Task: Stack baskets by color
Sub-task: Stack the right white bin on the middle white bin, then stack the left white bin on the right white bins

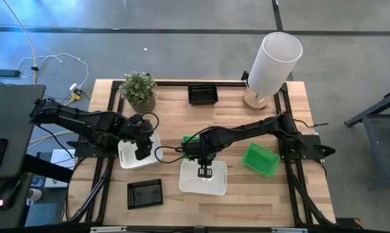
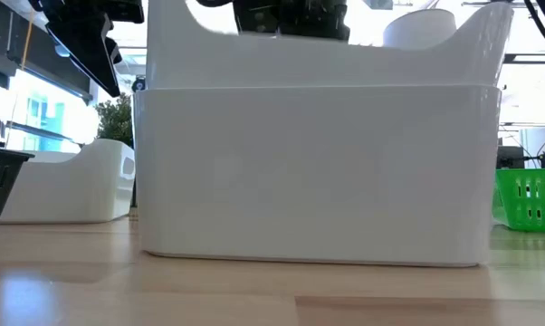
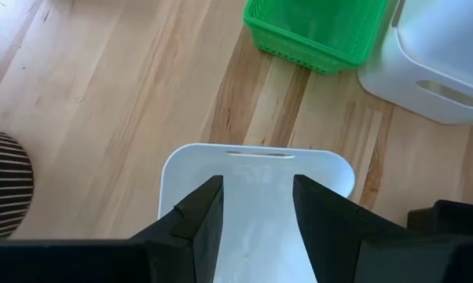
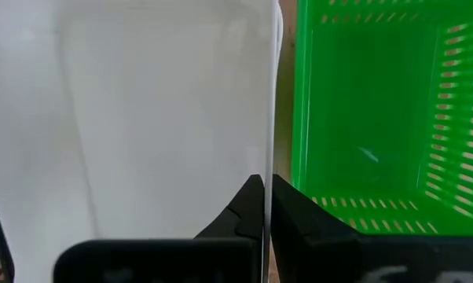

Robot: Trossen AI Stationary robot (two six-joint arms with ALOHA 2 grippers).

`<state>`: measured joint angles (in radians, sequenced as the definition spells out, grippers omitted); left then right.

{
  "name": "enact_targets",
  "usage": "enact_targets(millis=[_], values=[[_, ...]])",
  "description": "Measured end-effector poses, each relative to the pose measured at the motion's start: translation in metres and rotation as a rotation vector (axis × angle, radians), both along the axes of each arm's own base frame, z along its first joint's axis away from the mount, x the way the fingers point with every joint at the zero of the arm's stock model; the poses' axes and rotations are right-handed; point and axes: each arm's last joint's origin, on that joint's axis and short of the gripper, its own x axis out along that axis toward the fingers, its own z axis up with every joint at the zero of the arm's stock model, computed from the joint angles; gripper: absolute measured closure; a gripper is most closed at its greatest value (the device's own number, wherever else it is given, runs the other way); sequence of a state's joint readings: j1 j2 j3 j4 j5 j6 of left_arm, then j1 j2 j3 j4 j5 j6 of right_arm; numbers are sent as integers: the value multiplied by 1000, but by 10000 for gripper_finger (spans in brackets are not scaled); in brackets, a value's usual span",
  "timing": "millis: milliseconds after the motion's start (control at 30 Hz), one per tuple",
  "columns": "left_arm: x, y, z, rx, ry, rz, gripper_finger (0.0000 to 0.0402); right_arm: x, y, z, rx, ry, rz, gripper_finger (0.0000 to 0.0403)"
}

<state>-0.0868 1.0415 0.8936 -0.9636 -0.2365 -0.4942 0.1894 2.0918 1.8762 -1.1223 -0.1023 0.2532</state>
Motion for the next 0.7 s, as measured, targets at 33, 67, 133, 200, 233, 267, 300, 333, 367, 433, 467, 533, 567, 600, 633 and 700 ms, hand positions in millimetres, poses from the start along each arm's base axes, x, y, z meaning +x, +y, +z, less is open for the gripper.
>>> enact_targets(millis=[33, 67, 133, 200, 233, 267, 300, 333, 367, 433, 467, 533, 567, 600, 633, 700], values=[[0, 0, 0, 0, 1, 0, 261, 0, 0, 0, 1, -1, 2, 403], [0, 0, 0, 0, 1, 0, 261, 0, 0, 0, 1, 1, 2, 403], [0, 0, 0, 1, 1, 0, 261, 0, 0, 0, -1, 2, 8, 402], [0, 0, 0, 1, 1, 1, 261, 0, 0, 0, -3, 1, 22, 400], [0, 0, 0, 1, 1, 1, 261, 0, 0, 0, -4, 1, 25, 395], [0, 0, 0, 2, 1, 1, 261, 0, 0, 0, -7, 0, 25, 388], [0, 0, 0, 2, 1, 1, 261, 0, 0, 0, -15, -1, 23, 379], [0, 0, 0, 2, 1, 1, 261, 0, 0, 0, -22, -1, 19, 368], [0, 0, 0, 2, 1, 1, 261, -1, -1, 0, -24, -1, 15, 356], [0, 0, 0, 2, 1, 1, 261, -1, -1, 0, -20, 2, 2, 330], [0, 0, 0, 2, 1, 1, 261, -1, -1, 0, -19, 2, -3, 318], [0, 0, 0, 2, 1, 1, 261, -2, -1, 4, -18, 0, -5, 298], [0, 0, 0, 2, 1, 1, 261, -4, -1, 7, -17, -6, -9, 291], [0, 0, 0, 2, 1, 1, 261, -5, -1, 11, -15, -14, -16, 285], [0, 0, 0, 2, 1, 1, 261, -7, -2, 15, -15, -24, -24, 282], [0, 0, 0, 2, 1, 1, 261, -11, -3, 23, -36, -39, -38, 280]])
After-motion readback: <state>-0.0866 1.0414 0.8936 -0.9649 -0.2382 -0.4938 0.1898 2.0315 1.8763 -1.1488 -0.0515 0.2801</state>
